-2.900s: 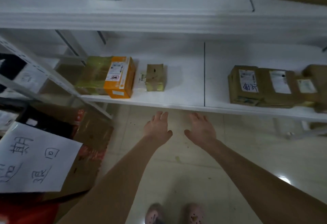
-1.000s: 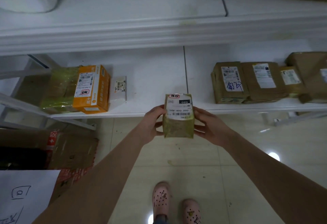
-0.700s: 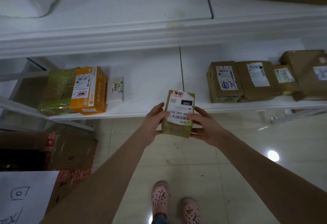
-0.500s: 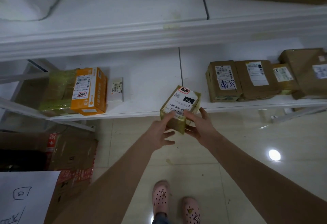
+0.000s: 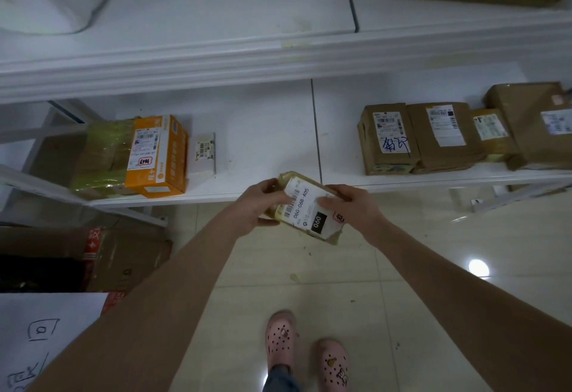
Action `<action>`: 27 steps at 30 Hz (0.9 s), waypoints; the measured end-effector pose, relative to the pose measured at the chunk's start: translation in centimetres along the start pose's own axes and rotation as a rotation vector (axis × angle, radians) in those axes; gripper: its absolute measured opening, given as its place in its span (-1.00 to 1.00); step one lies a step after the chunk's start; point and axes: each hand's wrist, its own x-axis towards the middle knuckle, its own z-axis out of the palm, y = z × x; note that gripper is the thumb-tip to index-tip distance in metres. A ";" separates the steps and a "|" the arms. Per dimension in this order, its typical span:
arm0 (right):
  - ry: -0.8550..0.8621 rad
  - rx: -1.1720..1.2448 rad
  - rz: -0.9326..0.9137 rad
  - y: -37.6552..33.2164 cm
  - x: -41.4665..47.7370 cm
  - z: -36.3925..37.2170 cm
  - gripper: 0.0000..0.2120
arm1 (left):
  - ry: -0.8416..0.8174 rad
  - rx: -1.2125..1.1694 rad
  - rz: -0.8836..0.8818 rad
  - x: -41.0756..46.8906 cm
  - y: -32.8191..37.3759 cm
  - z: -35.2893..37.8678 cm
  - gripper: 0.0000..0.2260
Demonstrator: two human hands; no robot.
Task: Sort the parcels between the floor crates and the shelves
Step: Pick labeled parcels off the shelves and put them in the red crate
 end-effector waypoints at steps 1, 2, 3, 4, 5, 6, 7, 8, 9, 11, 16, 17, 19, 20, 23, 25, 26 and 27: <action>0.009 0.035 0.009 0.1 -0.1 0.3 -0.62 | 0.037 -0.034 0.035 0.1 0.1 0.1 -0.41; 0.039 0.076 0.017 0.3 -0.2 0.6 -0.67 | 0.088 -0.079 0.071 0.2 0.1 0.3 -0.35; 0.072 0.118 0.021 0.5 -0.2 0.9 -0.70 | 0.144 -0.128 0.102 0.2 0.1 0.5 -0.30; 0.097 0.149 0.027 0.6 -0.2 1.1 -0.72 | 0.195 -0.181 0.125 0.2 -0.1 0.9 -0.25; 0.112 0.173 0.039 0.8 -0.2 1.4 -0.73 | 0.234 -0.241 0.139 0.1 -0.2 1.2 -0.21; 0.118 0.202 0.059 0.9 -0.2 1.7 -0.74 | 0.258 -0.309 0.148 0.0 -0.5 1.5 -0.19; 0.118 0.244 0.084 1.0 -0.2 2.0 -0.76 | 0.262 -0.378 0.151 -0.2 -0.9 1.8 -0.21; 0.121 0.283 0.109 1.0 -0.2 2.3 -0.77 | 0.236 -0.418 0.157 -0.4 -1.3 2.1 -0.26; 0.134 0.301 0.128 1.1 -0.1 2.6 -0.79 | 0.191 -0.408 0.166 -0.5 -1.7 2.4 -0.35; 0.174 0.252 0.147 1.3 0.1 3.0 -0.81 | 0.121 -0.318 0.166 -1.0 -2.7 2.8 -0.49; 0.211 0.110 0.142 1.5 0.3 3.1 -0.79 | 0.134 -0.259 0.118 -1.7 -3.4 2.1 -0.45; 0.222 0.093 0.129 1.4 0.3 3.2 -0.80 | 0.135 -0.264 0.126 -1.8 -3.4 2.1 -0.45; 0.235 0.060 0.096 1.0 0.3 3.5 -0.79 | 0.146 -0.272 0.143 -2.1 -3.5 2.1 -0.45; 0.232 0.051 0.081 0.7 0.2 3.6 -0.74 | 0.153 -0.272 0.154 -2.2 -3.6 2.1 -0.46; 0.206 -0.001 0.030 0.3 -0.2 4.1 -0.64 | 0.157 -0.263 0.180 -2.6 -3.7 1.8 -0.45; 0.186 -0.020 0.010 0.0 -0.6 4.4 -0.63 | 0.139 -0.258 0.197 -3.1 -3.8 1.5 -0.45; 0.168 -0.020 0.007 -0.2 -0.8 4.6 -0.61 | 0.132 -0.255 0.204 -3.5 -3.8 1.3 -0.45; 0.145 -0.031 0.004 -0.3 -0.9 4.9 -0.59 | 0.131 -0.253 0.210 -3.9 -3.8 1.2 -0.44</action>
